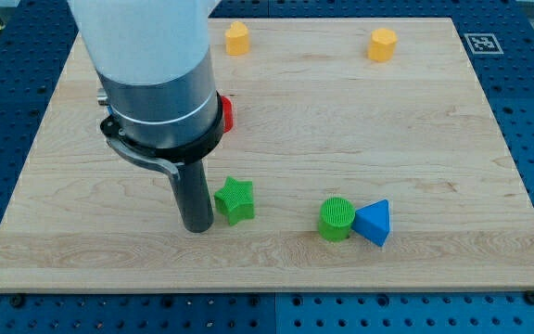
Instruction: Keep the green star at the left side of the green circle
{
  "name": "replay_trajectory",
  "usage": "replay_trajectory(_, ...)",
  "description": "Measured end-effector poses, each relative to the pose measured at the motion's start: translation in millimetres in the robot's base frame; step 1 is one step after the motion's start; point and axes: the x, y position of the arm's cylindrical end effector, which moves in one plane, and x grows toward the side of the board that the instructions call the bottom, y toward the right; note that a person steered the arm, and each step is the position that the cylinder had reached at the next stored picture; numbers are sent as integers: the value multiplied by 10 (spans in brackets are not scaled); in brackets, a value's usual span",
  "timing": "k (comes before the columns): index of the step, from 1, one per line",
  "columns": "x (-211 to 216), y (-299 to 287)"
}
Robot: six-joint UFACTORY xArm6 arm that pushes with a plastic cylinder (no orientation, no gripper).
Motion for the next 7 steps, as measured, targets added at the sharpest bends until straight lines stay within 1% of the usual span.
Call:
replay_trajectory(2, 68, 4)
replay_trajectory(3, -58, -161)
replay_trajectory(4, -417, -204)
replay_trajectory(5, -440, -68)
replay_trajectory(6, -307, 184)
replay_trajectory(7, -288, 266)
